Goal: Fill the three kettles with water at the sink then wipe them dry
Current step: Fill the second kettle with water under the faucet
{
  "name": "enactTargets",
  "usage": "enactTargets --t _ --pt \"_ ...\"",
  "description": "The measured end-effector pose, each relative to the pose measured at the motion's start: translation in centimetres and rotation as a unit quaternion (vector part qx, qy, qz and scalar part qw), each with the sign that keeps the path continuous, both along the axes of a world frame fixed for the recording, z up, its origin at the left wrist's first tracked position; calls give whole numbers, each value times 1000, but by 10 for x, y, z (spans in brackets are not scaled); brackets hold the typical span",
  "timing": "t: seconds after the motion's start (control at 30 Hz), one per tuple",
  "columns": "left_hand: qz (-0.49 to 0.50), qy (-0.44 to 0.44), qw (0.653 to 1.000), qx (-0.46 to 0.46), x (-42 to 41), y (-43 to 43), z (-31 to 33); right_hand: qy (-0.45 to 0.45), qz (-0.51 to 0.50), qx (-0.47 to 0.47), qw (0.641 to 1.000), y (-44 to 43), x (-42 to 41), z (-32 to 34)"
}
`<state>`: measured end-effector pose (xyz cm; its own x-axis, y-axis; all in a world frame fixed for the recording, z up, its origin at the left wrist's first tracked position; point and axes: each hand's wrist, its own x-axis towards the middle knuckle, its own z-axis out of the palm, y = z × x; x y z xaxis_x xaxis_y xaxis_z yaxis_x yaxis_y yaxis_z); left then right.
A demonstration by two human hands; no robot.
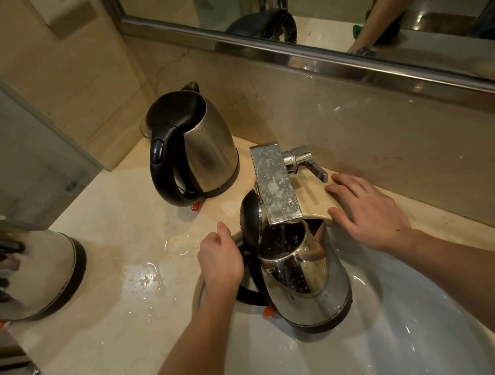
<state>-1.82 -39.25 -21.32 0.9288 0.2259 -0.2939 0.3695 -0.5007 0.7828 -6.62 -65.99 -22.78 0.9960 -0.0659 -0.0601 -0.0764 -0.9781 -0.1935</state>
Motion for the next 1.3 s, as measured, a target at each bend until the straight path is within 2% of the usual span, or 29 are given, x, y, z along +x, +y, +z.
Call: enactTargets --t 1.3 --pt "-1 -3 1000 5 -1 -1 2 -2 -2 -4 1000 1 1 2"
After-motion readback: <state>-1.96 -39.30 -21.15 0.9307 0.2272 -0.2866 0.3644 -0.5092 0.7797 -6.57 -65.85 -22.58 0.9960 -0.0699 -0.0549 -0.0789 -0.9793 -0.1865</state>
